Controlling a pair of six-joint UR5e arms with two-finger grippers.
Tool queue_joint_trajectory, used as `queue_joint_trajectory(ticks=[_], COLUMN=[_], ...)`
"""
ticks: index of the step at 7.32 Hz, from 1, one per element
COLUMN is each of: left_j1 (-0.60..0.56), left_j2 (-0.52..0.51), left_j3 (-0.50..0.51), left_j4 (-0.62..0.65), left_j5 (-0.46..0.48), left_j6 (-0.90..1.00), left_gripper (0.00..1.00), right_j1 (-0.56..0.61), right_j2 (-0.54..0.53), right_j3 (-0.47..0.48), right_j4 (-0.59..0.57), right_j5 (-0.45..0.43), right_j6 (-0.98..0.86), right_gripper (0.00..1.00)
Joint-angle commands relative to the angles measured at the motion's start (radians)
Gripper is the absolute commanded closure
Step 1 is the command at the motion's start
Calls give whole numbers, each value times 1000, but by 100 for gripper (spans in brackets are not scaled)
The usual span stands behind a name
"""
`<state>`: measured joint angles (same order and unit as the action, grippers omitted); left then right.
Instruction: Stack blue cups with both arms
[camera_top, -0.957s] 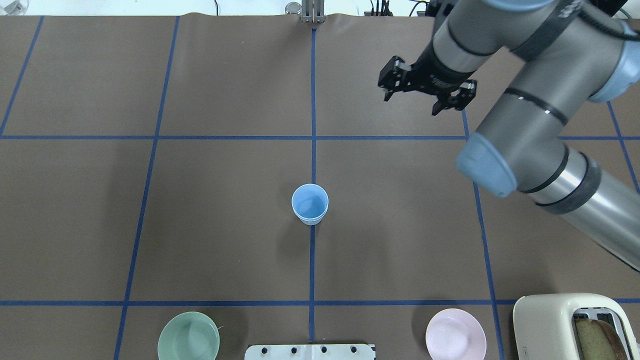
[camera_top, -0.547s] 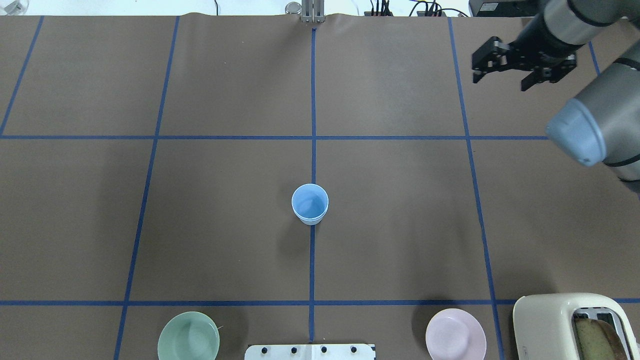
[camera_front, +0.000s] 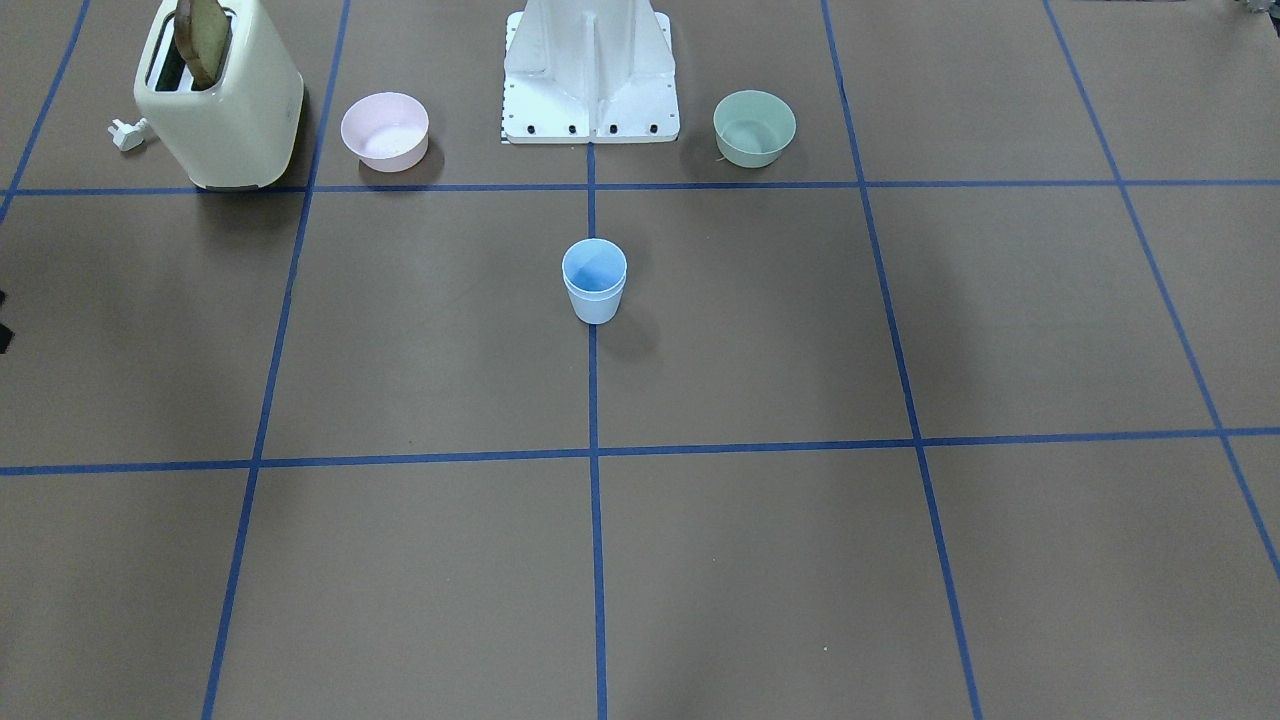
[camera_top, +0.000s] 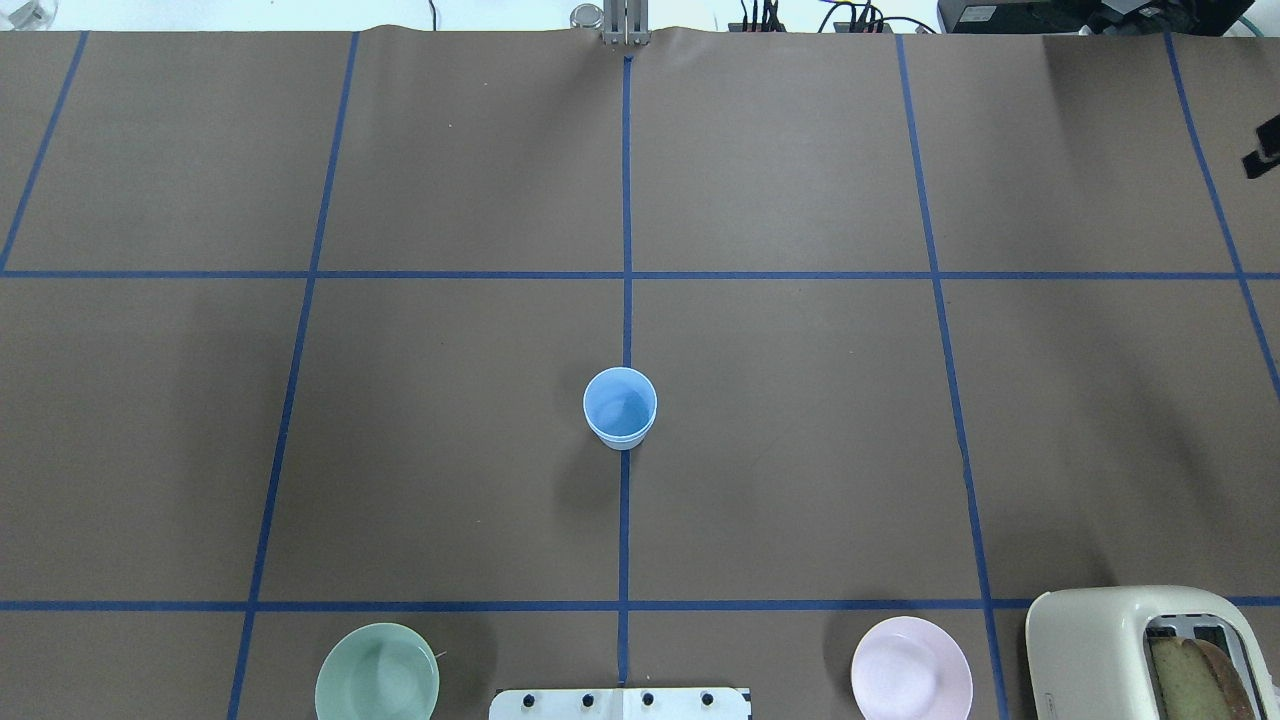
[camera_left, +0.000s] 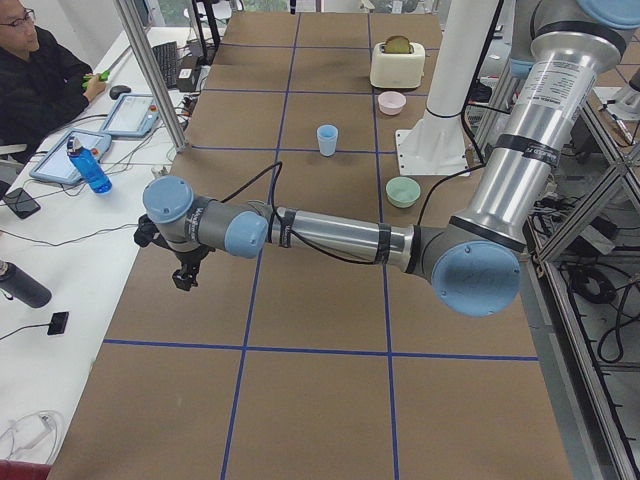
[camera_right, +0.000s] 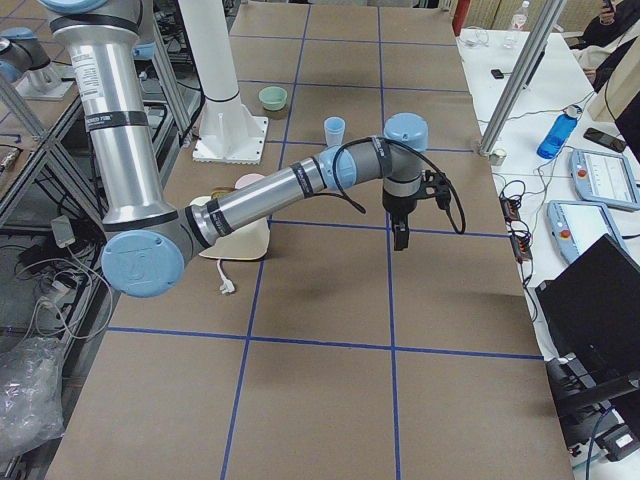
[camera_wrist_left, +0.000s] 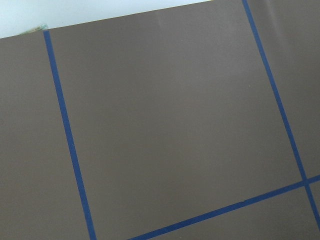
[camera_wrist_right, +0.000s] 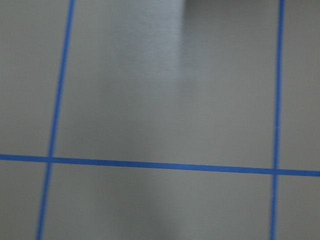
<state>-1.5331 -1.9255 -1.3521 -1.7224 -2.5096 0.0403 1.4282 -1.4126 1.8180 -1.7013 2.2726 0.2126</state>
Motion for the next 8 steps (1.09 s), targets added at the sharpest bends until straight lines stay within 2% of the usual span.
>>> queue_joint_trajectory(ticks=[1, 3, 5, 6, 8], left_j1=[-8, -9, -10, -10, -9], left_j2=[17, 23, 23, 31, 51], left_j3=[1, 1, 14, 14, 16], left_j4=[0, 1, 0, -2, -2], left_j5=[0, 0, 0, 0, 0], left_j6=[32, 46, 61, 61, 61], left_gripper=[2, 2, 2, 2, 2], right_j1=[105, 109, 118, 129, 130], right_j2=[-42, -60, -33, -11, 17], right_j3=[-83, -159, -306, -343, -350], right_j4=[2, 44, 205, 219, 216], right_j5=[1, -1, -4, -2, -2], right_j6=[-191, -210, -199, -197, -180], right_gripper=[0, 0, 0, 0, 0])
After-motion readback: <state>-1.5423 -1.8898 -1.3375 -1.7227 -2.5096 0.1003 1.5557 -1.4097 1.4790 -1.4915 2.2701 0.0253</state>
